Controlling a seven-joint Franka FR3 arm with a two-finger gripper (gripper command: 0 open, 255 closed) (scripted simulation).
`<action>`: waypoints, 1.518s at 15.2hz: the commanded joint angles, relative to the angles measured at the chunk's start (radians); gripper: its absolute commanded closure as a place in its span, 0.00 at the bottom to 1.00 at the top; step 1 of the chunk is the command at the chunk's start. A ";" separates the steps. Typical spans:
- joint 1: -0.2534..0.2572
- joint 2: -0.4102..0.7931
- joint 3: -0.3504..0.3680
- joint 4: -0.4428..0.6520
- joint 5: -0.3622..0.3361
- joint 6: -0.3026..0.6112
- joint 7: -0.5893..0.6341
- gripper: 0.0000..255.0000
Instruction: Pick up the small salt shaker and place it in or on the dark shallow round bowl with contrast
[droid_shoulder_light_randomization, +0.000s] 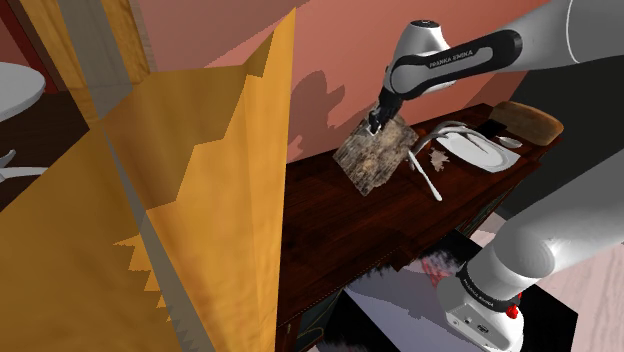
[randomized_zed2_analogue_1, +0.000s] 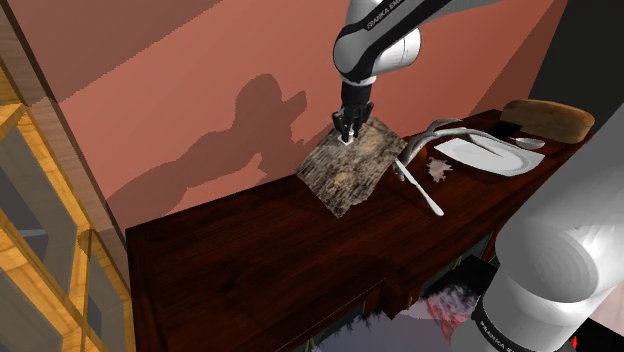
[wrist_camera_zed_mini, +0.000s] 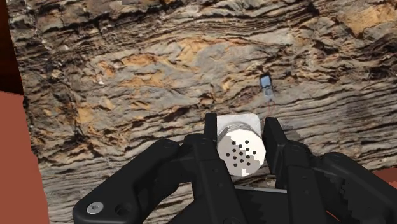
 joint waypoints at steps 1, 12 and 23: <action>0.000 0.006 0.001 -0.009 -0.001 0.012 0.001 1.00; 0.001 0.006 0.001 -0.008 -0.001 0.011 0.002 0.00; 0.006 -0.071 0.007 0.042 0.008 -0.117 -0.004 0.00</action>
